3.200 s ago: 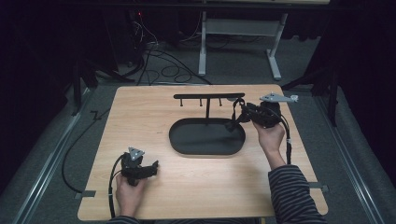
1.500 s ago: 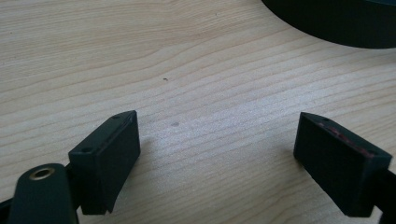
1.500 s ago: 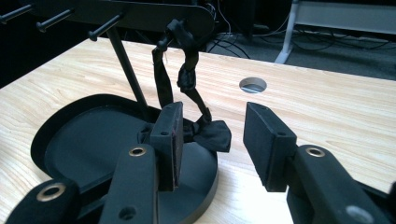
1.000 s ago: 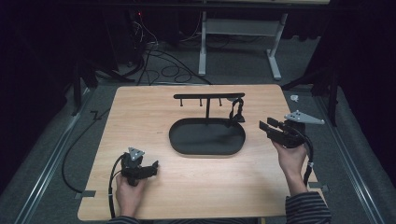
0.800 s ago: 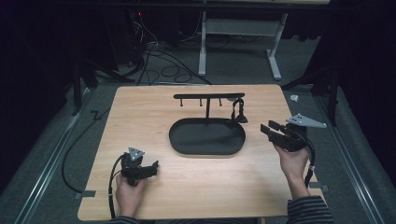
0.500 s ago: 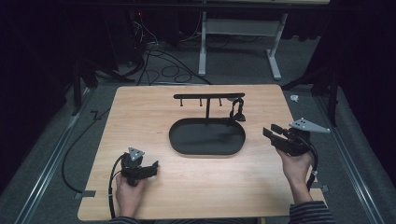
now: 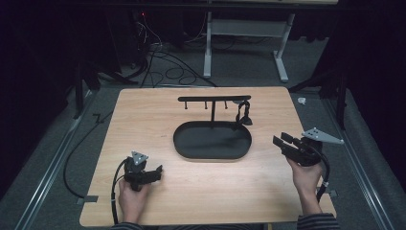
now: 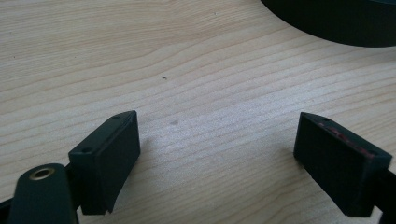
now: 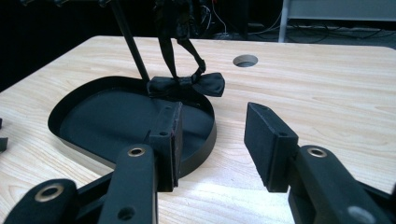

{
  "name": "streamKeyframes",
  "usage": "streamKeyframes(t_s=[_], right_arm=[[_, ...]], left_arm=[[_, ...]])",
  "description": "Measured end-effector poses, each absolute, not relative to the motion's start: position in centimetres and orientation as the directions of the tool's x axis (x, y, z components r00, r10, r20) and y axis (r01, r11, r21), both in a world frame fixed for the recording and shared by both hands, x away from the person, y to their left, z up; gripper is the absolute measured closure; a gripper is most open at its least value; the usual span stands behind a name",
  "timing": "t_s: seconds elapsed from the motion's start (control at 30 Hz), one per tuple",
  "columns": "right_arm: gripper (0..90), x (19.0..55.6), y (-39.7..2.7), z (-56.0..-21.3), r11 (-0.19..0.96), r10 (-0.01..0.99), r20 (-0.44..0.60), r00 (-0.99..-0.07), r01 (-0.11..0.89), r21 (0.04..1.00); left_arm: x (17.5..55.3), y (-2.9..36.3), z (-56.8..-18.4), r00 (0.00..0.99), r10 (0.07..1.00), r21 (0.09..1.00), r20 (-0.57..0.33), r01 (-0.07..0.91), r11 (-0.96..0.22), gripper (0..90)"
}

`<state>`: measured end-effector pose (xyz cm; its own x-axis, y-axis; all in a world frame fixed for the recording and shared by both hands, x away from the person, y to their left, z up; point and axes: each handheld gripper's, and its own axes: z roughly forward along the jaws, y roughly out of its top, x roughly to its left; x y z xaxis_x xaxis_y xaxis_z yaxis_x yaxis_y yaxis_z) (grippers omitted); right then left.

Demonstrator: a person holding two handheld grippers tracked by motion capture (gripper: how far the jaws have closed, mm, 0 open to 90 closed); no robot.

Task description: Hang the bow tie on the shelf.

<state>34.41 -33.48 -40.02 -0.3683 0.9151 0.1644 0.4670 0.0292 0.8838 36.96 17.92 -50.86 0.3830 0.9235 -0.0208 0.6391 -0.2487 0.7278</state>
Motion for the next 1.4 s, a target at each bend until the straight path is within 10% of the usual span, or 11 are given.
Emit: streamKeyframes(t_s=[1.4], right_arm=[[58.7,32.4,-33.1,-44.7,-0.008,0.899,0.239,-0.367,0.532,0.847]], left_arm=[[37.0,17.9,-50.9,0.383,0.924,0.728,-0.021,0.639,-0.248,14.9]])
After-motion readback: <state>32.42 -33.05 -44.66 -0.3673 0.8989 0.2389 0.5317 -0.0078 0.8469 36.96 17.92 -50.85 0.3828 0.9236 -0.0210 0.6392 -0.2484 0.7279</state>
